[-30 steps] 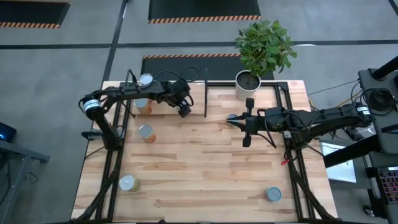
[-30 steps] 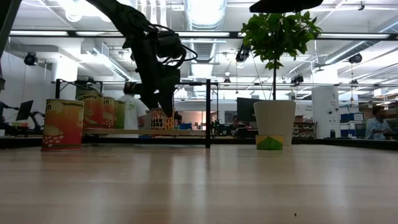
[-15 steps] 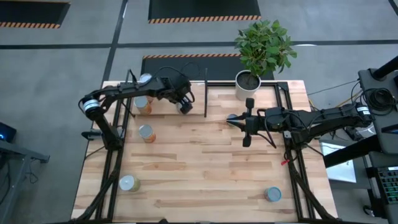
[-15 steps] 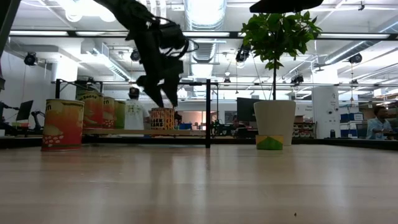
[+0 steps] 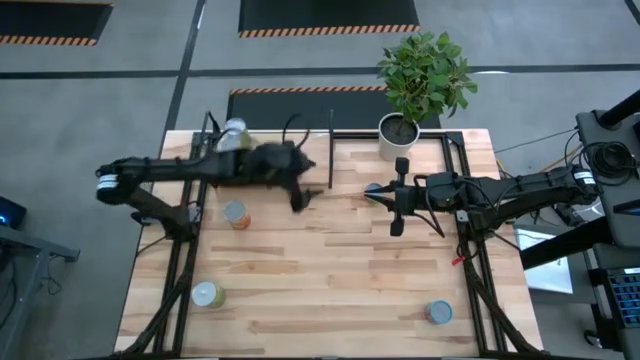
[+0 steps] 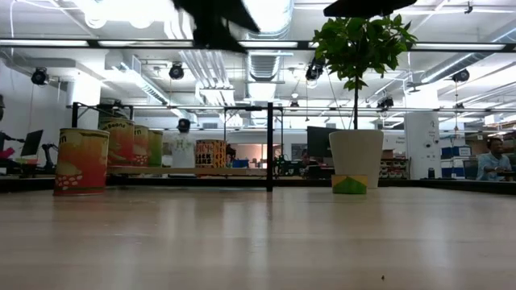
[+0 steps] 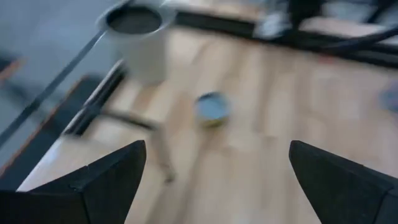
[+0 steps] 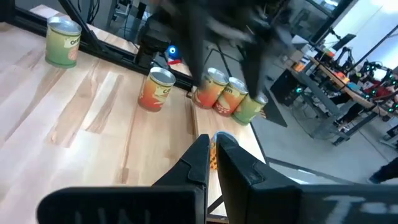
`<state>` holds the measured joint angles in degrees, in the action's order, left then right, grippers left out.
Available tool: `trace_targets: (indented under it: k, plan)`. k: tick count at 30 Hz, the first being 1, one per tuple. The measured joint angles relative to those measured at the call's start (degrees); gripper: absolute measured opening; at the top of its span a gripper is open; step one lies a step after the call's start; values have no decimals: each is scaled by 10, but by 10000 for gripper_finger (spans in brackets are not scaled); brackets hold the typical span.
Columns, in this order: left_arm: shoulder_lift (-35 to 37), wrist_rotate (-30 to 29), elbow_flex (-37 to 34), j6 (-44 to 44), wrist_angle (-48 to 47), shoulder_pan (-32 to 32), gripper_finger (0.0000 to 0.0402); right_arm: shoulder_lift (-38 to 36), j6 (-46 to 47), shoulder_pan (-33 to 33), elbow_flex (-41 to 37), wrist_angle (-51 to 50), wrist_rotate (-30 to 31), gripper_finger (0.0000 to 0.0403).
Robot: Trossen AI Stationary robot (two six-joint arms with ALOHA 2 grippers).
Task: Pick and place cans onto a shelf
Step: Put the small green corn can on the shelf
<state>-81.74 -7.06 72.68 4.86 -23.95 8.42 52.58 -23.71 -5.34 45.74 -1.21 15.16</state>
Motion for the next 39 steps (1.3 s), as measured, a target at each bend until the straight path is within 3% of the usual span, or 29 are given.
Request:
trace_targets:
  k: [3,12,15,31,39]
  plan:
    - [41,-71,-36,-29,74,-74,378,0,17,0,0,1,0,18]
    - [146,-427,-129,-198,215,-303,378,0,126,0,0,12,-1,18]
    - [176,-502,-154,-230,228,-352,378,1,177,0,0,11,-1,18]
    - [340,-526,-258,-251,231,-377,378,87,520,6,1,-171,1,18]
    - [373,-526,-267,-256,231,-376,378,123,622,57,0,-217,59,18]
